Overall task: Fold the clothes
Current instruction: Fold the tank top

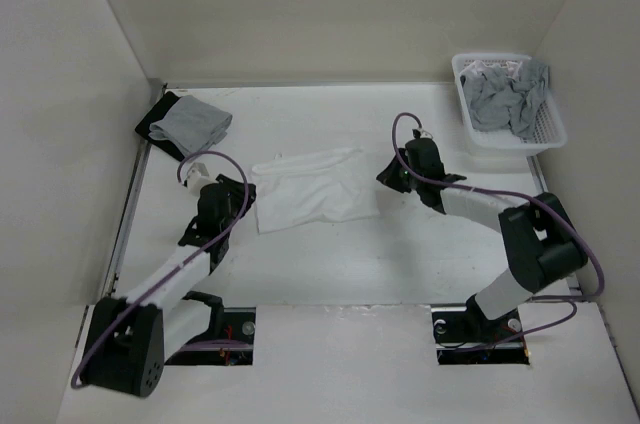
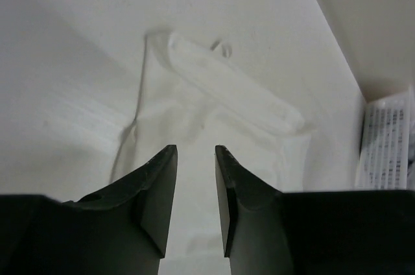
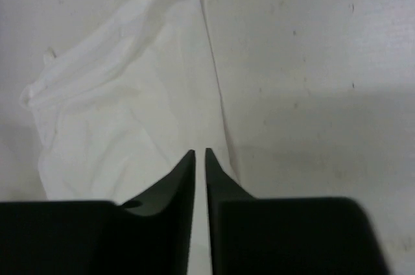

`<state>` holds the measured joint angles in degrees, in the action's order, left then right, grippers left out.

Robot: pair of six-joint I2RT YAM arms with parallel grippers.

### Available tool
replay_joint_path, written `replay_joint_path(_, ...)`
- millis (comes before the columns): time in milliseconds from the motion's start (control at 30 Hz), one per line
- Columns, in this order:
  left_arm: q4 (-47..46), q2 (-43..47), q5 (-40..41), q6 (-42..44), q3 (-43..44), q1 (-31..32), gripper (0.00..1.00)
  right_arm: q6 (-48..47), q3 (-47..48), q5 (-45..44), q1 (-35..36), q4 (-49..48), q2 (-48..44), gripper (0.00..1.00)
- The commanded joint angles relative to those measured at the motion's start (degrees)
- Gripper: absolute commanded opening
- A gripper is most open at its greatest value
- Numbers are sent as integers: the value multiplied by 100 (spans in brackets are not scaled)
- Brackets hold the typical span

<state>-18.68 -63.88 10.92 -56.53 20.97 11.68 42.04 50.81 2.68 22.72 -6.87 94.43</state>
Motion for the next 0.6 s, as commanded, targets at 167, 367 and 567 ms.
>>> replay_joint_path(167,2964,2580,-98,-68,-1086,444,33,225,-1652,-523,290,-833,-1339,7)
replay_joint_path(367,2958,2004,-432,-77,-981,672,39,243,-1986,-487,316,-859,-1480,23)
replay_joint_path(567,2808,1536,-187,-218,-998,691,33,331,-2136,-479,430,-903,-1533,33)
